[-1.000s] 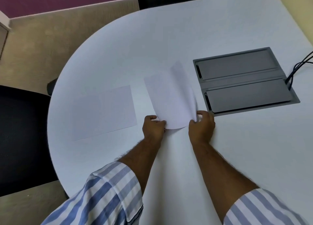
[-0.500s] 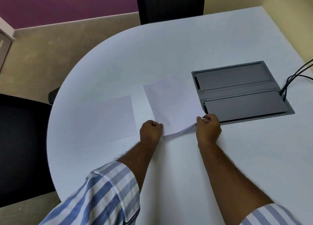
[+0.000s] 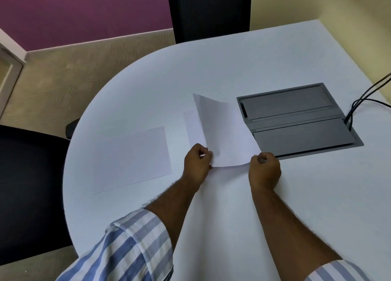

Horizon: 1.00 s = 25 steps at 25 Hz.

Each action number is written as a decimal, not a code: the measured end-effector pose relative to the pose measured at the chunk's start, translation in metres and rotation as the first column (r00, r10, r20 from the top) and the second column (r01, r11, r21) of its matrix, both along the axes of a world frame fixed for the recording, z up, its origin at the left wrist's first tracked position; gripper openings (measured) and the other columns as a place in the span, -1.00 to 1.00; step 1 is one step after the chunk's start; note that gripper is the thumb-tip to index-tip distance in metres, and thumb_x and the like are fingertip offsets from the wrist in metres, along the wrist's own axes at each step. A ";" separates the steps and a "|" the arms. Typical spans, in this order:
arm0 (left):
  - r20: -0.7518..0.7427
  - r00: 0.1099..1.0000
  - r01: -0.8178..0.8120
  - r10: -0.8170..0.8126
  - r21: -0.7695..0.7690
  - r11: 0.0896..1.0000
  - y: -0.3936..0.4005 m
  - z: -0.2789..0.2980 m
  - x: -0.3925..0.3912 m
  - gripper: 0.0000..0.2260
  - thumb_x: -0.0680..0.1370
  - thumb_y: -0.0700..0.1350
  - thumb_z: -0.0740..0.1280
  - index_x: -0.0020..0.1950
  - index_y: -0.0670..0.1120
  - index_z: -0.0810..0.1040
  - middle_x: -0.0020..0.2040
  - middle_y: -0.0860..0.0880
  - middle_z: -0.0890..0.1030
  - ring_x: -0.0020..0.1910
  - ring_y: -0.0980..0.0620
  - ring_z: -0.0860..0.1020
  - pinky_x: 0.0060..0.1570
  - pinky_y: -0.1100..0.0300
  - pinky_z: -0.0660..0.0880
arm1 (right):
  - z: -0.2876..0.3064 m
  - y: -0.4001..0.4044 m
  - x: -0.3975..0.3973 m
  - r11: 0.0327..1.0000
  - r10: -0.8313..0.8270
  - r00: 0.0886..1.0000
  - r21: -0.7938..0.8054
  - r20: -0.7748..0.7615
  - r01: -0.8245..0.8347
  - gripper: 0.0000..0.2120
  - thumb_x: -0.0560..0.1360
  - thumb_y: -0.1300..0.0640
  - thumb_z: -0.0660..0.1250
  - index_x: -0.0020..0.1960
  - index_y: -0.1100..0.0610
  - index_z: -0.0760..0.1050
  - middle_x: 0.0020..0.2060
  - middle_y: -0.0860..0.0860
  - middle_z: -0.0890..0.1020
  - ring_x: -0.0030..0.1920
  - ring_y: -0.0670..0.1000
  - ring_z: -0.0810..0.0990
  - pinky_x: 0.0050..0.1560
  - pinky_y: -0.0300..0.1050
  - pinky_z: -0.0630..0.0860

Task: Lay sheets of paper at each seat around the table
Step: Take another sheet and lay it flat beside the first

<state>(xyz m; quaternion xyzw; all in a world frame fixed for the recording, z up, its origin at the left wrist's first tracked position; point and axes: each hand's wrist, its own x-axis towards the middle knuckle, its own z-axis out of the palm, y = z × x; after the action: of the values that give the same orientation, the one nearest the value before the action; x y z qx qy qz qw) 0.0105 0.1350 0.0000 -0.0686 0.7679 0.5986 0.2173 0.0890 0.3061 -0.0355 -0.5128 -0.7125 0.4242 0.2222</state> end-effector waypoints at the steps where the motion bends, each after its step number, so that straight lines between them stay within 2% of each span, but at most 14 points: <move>1: -0.010 1.000 -0.002 0.002 0.010 1.000 -0.001 0.002 0.002 -0.86 0.61 -0.19 0.35 -0.12 -0.13 0.47 -0.04 -0.19 0.62 -0.13 -0.02 0.59 0.00 -0.19 0.71 | 0.003 0.000 0.000 0.999 -0.024 1.000 -0.044 -0.021 0.023 -0.99 0.53 0.25 0.39 -0.06 0.18 0.59 -0.15 0.04 0.66 -0.13 0.15 0.64 -0.10 -0.02 0.57; 3: -0.052 0.999 0.003 -0.002 0.021 1.000 -0.004 0.007 0.008 -0.85 0.63 -0.18 0.35 -0.13 -0.11 0.47 -0.12 -0.10 0.58 -0.14 -0.02 0.57 -0.03 -0.13 0.73 | 0.010 0.000 0.002 0.975 -0.109 0.989 -0.205 -0.097 0.087 -0.98 0.53 0.25 0.35 -0.05 0.16 0.55 -0.23 -0.01 0.61 -0.17 0.16 0.65 -0.08 0.10 0.68; 4: -0.085 0.996 0.014 -0.012 0.022 1.000 -0.006 0.011 0.013 -0.85 0.63 -0.17 0.35 -0.12 -0.12 0.47 -0.18 -0.03 0.56 -0.18 0.01 0.54 -0.04 -0.13 0.73 | 0.014 0.000 0.003 0.933 -0.192 0.967 -0.337 -0.165 0.128 -0.97 0.52 0.25 0.33 -0.05 0.15 0.53 -0.23 0.01 0.61 -0.18 0.15 0.65 -0.09 0.12 0.71; 5: -0.120 0.992 0.034 -0.031 0.021 0.999 -0.009 0.015 0.017 -0.85 0.63 -0.16 0.35 -0.11 -0.14 0.47 -0.24 0.02 0.55 -0.24 0.05 0.52 -0.03 -0.16 0.72 | 0.019 0.000 0.006 0.860 -0.296 0.927 -0.487 -0.231 0.154 -0.96 0.53 0.25 0.31 -0.05 0.15 0.52 -0.20 0.05 0.62 -0.17 0.14 0.65 -0.10 0.10 0.72; 7: -0.199 0.975 0.096 -0.093 0.005 0.995 -0.016 0.024 0.029 -0.84 0.63 -0.13 0.35 -0.10 -0.15 0.45 -0.27 0.03 0.56 -0.27 0.07 0.50 -0.02 -0.19 0.67 | 0.030 -0.002 0.015 0.665 -0.470 0.829 -0.739 -0.305 0.105 -0.90 0.54 0.25 0.33 0.05 0.17 0.56 -0.10 0.10 0.69 -0.10 0.14 0.71 -0.03 0.09 0.73; 9: -0.273 0.946 0.175 -0.175 -0.023 0.984 -0.026 0.032 0.045 -0.83 0.63 -0.09 0.34 -0.11 -0.11 0.44 -0.17 0.04 0.64 -0.18 0.10 0.58 -0.03 -0.09 0.64 | 0.040 -0.004 0.027 0.520 -0.520 0.794 -0.854 -0.314 0.002 -0.82 0.56 0.23 0.44 0.16 0.20 0.60 -0.01 0.13 0.74 0.00 0.14 0.75 0.06 0.11 0.72; 10: -0.300 0.932 0.202 -0.203 -0.033 0.979 -0.032 0.036 0.053 -0.83 0.63 -0.08 0.34 -0.12 -0.08 0.44 -0.12 0.08 0.68 -0.10 0.13 0.63 -0.05 0.00 0.63 | 0.043 -0.006 0.035 0.496 -0.504 0.805 -0.868 -0.312 -0.026 -0.79 0.56 0.23 0.49 0.17 0.22 0.61 0.01 0.15 0.75 0.02 0.14 0.75 0.07 0.11 0.71; 12: -0.336 0.914 0.232 -0.228 -0.028 0.972 -0.045 0.046 0.072 -0.82 0.64 -0.07 0.34 -0.14 -0.03 0.44 -0.04 0.15 0.72 0.03 0.14 0.67 -0.12 0.23 0.59 | 0.053 -0.014 0.055 0.526 -0.449 0.842 -0.850 -0.299 -0.021 -0.79 0.53 0.29 0.52 0.15 0.26 0.61 0.04 0.18 0.75 0.02 0.15 0.75 0.01 0.09 0.70; 13: -0.343 0.911 0.238 -0.230 -0.019 0.971 -0.052 0.049 0.082 -0.81 0.64 -0.07 0.35 -0.15 -0.02 0.44 -0.01 0.15 0.73 0.06 0.11 0.68 -0.13 0.26 0.59 | 0.059 -0.019 0.065 0.563 -0.424 0.859 -0.827 -0.287 0.001 -0.80 0.53 0.32 0.51 0.13 0.26 0.61 0.04 0.19 0.75 0.01 0.15 0.74 -0.06 0.05 0.70; 16: -0.295 0.931 0.247 -0.217 0.069 0.966 -0.071 0.054 0.107 -0.82 0.63 -0.08 0.38 -0.15 -0.03 0.47 -0.05 0.10 0.72 -0.02 0.09 0.68 -0.06 0.03 0.62 | 0.082 -0.033 0.099 0.700 -0.377 0.877 -0.712 -0.298 0.059 -0.84 0.54 0.33 0.49 0.09 0.18 0.65 0.01 0.14 0.75 -0.04 0.12 0.75 -0.25 -0.06 0.71; 19: -0.036 0.992 0.128 -0.123 0.265 0.956 -0.076 0.056 0.124 -0.90 0.58 -0.07 0.43 -0.11 0.00 0.57 -0.22 0.07 0.62 -0.19 0.08 0.60 -0.10 0.04 0.66 | 0.104 -0.048 0.128 0.799 -0.357 0.864 -0.595 -0.356 0.085 -0.82 0.55 0.29 0.49 0.00 0.01 0.64 -0.02 0.04 0.75 -0.10 0.05 0.78 -0.25 -0.10 0.71; 20: 0.097 0.989 0.076 -0.115 0.341 0.937 -0.076 0.058 0.131 -0.97 0.58 -0.07 0.44 -0.04 0.01 0.62 -0.18 0.07 0.67 -0.17 0.07 0.66 -0.11 0.07 0.68 | 0.109 -0.054 0.140 0.820 -0.351 0.855 -0.566 -0.382 0.084 -0.82 0.56 0.28 0.48 0.03 0.01 0.64 -0.01 0.02 0.74 -0.12 0.01 0.79 -0.24 -0.10 0.71; 22: 0.277 0.945 0.054 -0.176 0.399 0.915 -0.072 0.061 0.143 -0.87 0.60 -0.07 0.43 0.14 0.02 0.66 0.03 0.05 0.78 -0.05 0.03 0.76 -0.16 0.13 0.68 | 0.116 -0.063 0.164 0.849 -0.340 0.840 -0.523 -0.422 0.081 -0.81 0.57 0.26 0.48 0.14 0.06 0.64 -0.01 0.01 0.74 -0.13 -0.03 0.79 -0.18 -0.08 0.73; 25: 0.309 0.925 0.096 -0.220 0.371 0.924 -0.062 0.067 0.164 -0.78 0.62 -0.12 0.42 0.26 0.02 0.64 0.13 0.06 0.77 0.06 0.00 0.76 -0.12 0.11 0.69 | 0.126 -0.067 0.200 0.874 -0.330 0.836 -0.476 -0.439 0.095 -0.80 0.58 0.26 0.47 0.13 0.01 0.64 -0.15 -0.07 0.75 -0.16 -0.08 0.78 -0.20 -0.13 0.71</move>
<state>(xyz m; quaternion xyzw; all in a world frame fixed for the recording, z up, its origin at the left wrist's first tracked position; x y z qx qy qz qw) 0.1743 0.0732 0.0668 -0.0698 0.6023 0.6840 0.4055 0.2889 0.2395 0.0906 -0.4971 -0.4520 0.6639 0.3283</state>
